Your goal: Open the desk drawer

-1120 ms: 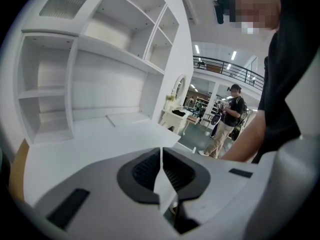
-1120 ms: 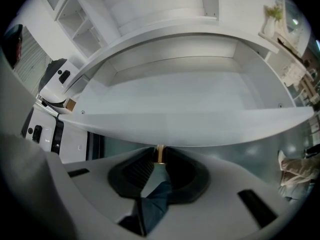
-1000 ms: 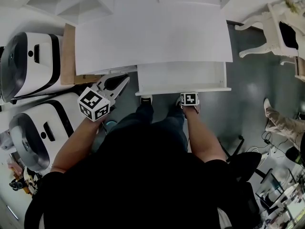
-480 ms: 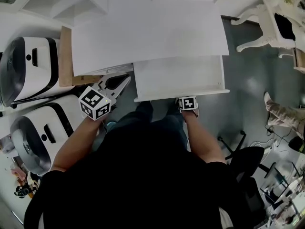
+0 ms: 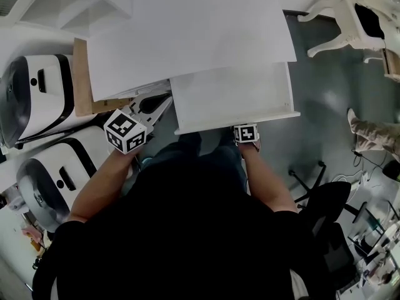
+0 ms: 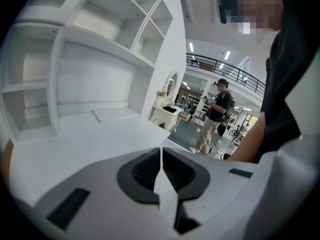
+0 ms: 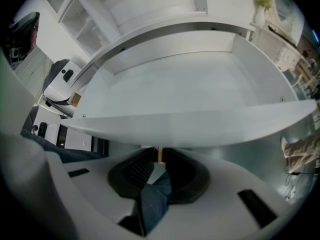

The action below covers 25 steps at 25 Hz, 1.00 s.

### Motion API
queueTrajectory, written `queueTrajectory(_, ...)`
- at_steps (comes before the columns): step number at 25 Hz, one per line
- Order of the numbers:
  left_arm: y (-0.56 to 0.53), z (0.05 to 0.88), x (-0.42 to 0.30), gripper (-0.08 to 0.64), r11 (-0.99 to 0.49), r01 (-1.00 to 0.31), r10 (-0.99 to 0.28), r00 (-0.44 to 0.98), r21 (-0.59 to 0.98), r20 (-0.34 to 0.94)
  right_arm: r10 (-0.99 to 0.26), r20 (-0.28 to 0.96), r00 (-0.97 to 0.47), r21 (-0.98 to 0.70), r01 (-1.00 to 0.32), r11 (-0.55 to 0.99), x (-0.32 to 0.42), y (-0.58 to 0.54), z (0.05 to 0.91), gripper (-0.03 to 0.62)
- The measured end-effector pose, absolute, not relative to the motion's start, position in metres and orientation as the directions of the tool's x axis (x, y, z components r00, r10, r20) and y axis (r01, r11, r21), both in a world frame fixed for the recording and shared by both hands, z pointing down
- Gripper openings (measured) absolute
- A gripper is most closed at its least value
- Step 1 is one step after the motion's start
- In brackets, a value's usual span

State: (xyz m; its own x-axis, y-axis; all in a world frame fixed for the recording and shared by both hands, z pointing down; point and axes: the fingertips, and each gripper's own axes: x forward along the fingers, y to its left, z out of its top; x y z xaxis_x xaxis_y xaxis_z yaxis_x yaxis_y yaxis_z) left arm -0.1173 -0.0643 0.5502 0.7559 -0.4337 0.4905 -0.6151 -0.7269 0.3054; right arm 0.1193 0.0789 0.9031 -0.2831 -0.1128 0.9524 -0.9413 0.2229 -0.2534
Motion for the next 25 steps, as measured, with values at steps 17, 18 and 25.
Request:
queueTrajectory(17,-0.084,0.539,-0.094,0.022,-0.754,-0.587,-0.429,0.78,0.295,0.455,-0.051,0.957,-0.286,-0.266,-0.933,0.241,0.123,0.086,0.897,0.083)
queueTrajectory(18,-0.085,0.538,-0.095,0.023,-0.751,-0.59,-0.433,0.779,0.297,0.453,-0.048,0.957,-0.286,-0.267,-0.932,0.244,0.124,0.087,0.895,0.083)
queueTrajectory(25,-0.087,0.536,-0.096,0.023,-0.74,-0.597,-0.453,0.782,0.308,0.427,-0.027,0.963,-0.267,-0.249,-0.927,0.281,0.141,0.103,0.87,0.021)
